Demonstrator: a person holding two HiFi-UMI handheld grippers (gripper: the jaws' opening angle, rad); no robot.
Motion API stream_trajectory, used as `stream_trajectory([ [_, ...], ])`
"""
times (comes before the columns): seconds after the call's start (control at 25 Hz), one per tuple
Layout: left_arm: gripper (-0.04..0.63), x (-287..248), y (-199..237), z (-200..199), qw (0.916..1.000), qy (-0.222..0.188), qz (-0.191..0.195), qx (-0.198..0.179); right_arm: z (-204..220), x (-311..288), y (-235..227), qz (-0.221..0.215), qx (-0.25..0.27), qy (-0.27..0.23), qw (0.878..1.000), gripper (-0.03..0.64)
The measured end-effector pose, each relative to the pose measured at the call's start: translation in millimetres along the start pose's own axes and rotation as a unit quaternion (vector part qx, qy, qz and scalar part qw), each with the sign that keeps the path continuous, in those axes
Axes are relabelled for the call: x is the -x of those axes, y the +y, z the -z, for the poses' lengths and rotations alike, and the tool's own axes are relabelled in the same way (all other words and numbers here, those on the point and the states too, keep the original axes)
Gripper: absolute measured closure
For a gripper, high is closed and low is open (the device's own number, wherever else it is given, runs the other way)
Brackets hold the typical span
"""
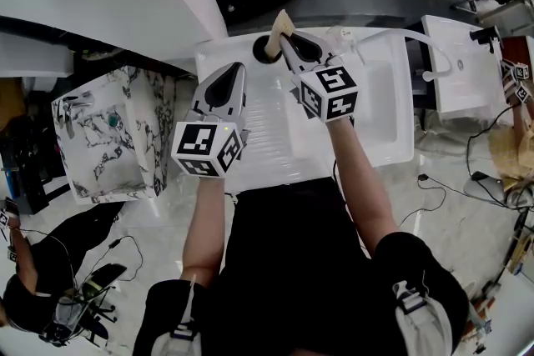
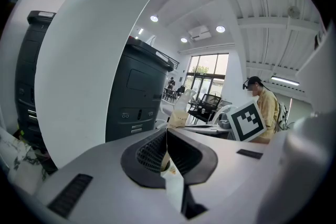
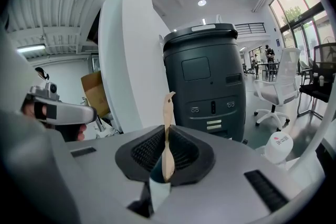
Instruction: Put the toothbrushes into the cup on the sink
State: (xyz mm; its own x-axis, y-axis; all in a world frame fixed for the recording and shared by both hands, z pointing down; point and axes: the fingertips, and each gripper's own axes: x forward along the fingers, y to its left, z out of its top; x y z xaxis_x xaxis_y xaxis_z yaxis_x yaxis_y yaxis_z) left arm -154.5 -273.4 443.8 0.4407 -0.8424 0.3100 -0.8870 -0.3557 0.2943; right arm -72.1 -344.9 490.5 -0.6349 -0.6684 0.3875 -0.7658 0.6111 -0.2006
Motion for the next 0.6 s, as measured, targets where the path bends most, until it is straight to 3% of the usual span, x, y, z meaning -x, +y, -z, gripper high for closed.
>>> stream_trajectory([
  [0.6, 0.580, 3, -3, 2, 1.0000, 0.000, 0.003, 0.000, 39, -8, -1, 0.006, -0.003, 0.046, 0.999, 0.572],
])
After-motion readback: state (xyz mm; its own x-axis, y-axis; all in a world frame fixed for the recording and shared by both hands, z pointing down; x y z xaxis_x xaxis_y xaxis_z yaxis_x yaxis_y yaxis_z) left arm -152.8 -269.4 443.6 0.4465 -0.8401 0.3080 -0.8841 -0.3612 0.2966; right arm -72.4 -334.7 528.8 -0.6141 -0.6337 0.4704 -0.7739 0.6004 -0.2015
